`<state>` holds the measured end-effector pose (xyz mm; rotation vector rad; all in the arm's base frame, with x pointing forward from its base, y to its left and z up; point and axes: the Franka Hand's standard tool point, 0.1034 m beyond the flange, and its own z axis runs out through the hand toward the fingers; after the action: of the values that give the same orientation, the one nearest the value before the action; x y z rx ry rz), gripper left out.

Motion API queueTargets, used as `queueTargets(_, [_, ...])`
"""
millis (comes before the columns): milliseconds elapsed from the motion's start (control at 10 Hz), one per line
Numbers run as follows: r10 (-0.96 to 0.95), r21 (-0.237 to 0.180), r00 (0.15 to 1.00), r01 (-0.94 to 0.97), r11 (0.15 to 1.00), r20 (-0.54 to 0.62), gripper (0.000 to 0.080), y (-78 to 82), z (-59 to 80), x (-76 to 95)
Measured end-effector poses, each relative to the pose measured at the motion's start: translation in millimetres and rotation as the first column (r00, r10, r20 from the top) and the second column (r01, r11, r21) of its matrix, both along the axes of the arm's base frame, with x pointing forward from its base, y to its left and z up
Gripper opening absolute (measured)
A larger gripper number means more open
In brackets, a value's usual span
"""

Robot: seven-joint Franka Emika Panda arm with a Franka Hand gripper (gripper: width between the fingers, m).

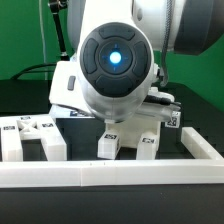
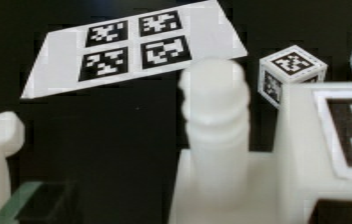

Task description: Assemble chair

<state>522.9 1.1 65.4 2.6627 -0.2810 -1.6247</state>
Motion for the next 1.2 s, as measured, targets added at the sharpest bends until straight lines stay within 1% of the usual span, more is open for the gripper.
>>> queueTargets(100, [0.043, 0.04, 0.996, -0.046, 0.998, 0.074, 0.0647, -3.6, 3.0, 12.5])
queueTargets(200, [0.075, 0.079, 0.987, -0.087, 0.993, 0.139, 0.0649, -6.9, 12.0, 21.6])
queueTargets(300, [0.073, 0.098, 0.987, -0.088, 0.991, 0.146, 0.0649, -12.2, 19.3, 22.4])
queueTargets(400, [0.061, 0.103, 0.993, -0.072, 0.992, 0.105, 0.0649, -17.8, 21.5, 18.3])
queueTargets(500, [0.061, 0.1, 0.992, -0.072, 0.992, 0.111, 0.0649, -18.0, 18.9, 19.8])
queueTargets(800, [0.06, 0.103, 0.991, -0.073, 0.992, 0.116, 0.0649, -20.2, 17.3, 20.5])
queueTargets(900, [0.065, 0.113, 0.987, -0.082, 0.99, 0.147, 0.0649, -24.8, 12.2, 25.3])
queueTargets(1000, [0.07, 0.123, 0.98, -0.094, 0.988, 0.185, 0.0649, -29.4, 12.4, 32.4])
queueTargets(1100, [0.065, 0.131, 0.984, -0.087, 0.988, 0.167, 0.0649, -32.5, 19.4, 32.2])
queueTargets(1200, [0.064, 0.129, 0.982, -0.088, 0.988, 0.18, 0.0649, -33.5, 23.5, 36.6])
